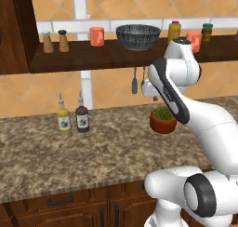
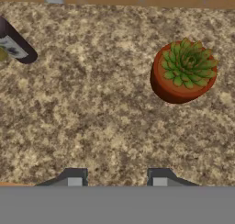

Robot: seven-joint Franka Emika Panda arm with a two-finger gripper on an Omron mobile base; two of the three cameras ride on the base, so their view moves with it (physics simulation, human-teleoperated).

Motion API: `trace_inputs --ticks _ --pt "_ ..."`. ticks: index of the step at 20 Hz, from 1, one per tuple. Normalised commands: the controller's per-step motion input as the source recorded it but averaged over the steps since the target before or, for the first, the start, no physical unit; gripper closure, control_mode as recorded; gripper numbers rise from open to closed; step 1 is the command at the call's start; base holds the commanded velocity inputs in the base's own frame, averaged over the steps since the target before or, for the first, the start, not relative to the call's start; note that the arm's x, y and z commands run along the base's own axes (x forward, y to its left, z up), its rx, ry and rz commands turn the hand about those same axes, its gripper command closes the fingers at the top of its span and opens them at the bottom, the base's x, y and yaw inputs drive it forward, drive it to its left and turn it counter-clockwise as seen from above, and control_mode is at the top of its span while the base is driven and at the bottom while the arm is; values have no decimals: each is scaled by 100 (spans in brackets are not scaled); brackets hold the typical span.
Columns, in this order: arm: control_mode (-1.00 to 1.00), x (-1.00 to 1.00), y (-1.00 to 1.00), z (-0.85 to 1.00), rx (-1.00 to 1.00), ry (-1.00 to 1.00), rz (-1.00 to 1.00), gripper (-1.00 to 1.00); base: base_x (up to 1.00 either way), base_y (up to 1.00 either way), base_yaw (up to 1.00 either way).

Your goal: Gather all objects into one cabinet and sort the glasses and bowls to opposite sides.

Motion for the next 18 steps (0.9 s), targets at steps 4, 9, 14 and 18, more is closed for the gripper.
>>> trace_inputs --ticks 4,9,14,18 --pt "-100 -19 -3 -12 0 -5 0 -100 0 0 0" --pt "-100 -64 0 17 -1 -42 0 -100 0 0 0" --pt "-100 -54 0 72 -6 -49 0 -100 0 0 0" --pt "-100 -40 0 88 -3 -39 0 -100 0 0 0"
